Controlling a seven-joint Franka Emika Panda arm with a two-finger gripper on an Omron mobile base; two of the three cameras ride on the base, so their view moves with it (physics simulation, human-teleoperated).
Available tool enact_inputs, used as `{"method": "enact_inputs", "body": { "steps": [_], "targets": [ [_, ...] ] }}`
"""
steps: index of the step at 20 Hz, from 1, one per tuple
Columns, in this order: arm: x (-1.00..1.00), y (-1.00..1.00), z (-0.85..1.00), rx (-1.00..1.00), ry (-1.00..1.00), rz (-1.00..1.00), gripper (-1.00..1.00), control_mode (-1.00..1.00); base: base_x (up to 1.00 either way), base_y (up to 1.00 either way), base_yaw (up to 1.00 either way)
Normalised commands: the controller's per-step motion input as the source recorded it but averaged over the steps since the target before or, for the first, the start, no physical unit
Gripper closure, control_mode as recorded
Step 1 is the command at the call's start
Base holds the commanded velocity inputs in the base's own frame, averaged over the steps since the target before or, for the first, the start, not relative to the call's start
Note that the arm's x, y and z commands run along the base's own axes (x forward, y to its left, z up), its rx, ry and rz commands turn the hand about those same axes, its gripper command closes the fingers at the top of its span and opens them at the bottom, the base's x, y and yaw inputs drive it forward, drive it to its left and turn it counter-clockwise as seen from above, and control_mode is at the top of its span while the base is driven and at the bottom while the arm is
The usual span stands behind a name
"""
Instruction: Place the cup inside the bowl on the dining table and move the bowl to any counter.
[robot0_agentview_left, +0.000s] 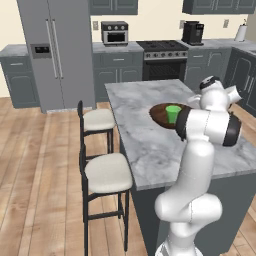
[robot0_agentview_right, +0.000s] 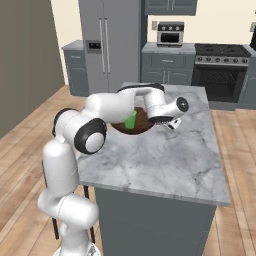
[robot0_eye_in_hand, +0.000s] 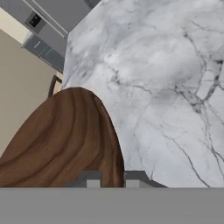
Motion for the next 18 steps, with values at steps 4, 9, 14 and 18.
{"method": "enact_inputs", "body": {
  "steps": [4, 9, 14, 18],
  "targets": [
    [-0.43, -0.03, 0.19, 0.05, -0.03, 0.0, 1.0, -1.0, 0.0, 0.0, 0.0],
    [-0.44, -0.02, 0.25, 0.05, -0.05, 0.0, 1.0, -1.0, 0.0, 0.0, 0.0],
    [-0.54, -0.03, 0.24, 0.05, -0.05, 0.0, 1.0, -1.0, 0.0, 0.0, 0.0],
    [-0.53, 0.0, 0.16, 0.02, -0.04, 0.0, 1.0, -1.0, 0.0, 0.0, 0.0]
  ]
}}
